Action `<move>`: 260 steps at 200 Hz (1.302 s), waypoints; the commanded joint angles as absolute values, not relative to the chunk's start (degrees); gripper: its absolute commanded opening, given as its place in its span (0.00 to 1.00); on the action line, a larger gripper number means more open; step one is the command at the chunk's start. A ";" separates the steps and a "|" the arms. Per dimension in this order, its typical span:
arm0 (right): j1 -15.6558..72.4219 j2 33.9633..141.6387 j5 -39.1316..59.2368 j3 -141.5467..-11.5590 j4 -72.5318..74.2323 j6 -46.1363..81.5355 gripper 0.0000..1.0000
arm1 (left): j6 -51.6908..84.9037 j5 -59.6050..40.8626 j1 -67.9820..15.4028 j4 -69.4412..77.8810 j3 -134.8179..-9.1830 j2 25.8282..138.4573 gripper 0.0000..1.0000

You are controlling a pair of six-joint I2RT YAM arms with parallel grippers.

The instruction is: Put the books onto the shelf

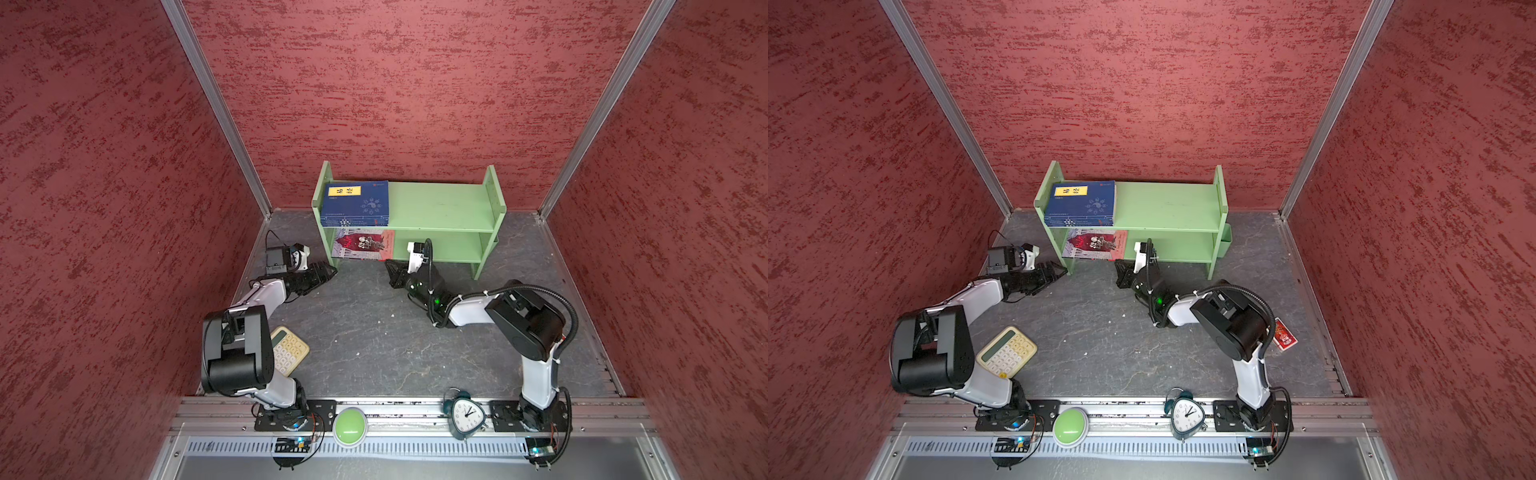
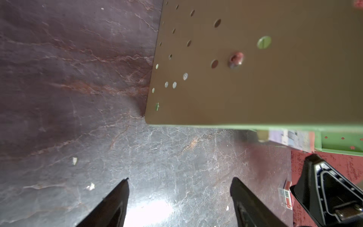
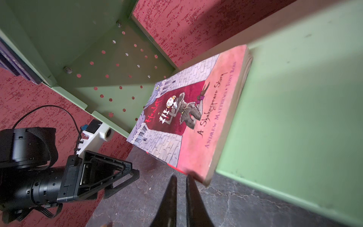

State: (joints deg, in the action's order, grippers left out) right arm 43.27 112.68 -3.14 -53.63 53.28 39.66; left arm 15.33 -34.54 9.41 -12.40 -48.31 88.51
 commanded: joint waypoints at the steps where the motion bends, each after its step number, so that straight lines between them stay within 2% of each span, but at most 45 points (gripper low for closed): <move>1: 42.80 113.42 -3.02 -55.30 55.21 39.86 0.13 | 16.26 -32.66 8.70 -10.29 -50.11 89.07 0.82; 166: 42.28 110.92 -2.28 -53.49 55.72 39.99 0.17 | 19.34 -32.96 9.65 -6.24 -49.87 88.49 0.85; 260: 42.20 105.02 -8.41 -47.44 56.18 39.20 0.19 | 21.07 -33.05 9.84 -4.96 -50.28 89.25 0.85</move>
State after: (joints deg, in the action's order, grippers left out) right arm 42.54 106.98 -5.06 -48.14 54.22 40.03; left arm 20.40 -32.93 9.65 -6.35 -49.36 88.95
